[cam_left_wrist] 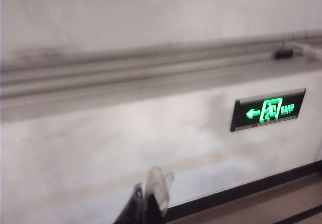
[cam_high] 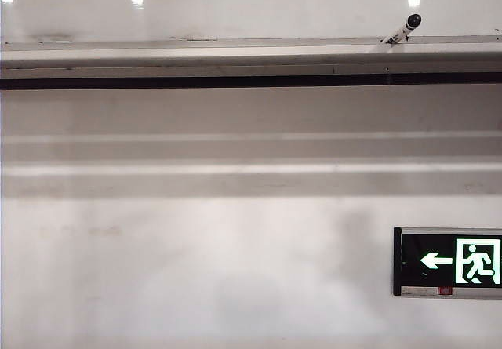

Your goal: Wipe the whiteboard clean using the black magnetic whiteboard eraser attached to the whiteboard.

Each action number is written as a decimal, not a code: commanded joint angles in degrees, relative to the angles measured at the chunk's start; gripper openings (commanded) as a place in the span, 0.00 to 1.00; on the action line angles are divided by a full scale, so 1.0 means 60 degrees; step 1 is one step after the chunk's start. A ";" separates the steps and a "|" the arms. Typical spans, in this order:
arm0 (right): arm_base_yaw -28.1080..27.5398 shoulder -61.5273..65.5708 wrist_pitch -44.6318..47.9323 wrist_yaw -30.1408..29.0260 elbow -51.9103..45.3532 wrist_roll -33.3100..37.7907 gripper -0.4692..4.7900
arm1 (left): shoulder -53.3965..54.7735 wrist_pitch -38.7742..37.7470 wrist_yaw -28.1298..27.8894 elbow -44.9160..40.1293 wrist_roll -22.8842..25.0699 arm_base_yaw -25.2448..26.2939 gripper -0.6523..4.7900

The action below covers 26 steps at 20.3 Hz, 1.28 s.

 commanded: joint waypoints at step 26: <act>0.0018 -0.2284 -0.1100 0.0044 -0.1708 0.0186 0.09 | -0.1191 0.4732 0.2051 -0.5515 -0.0535 0.3257 0.11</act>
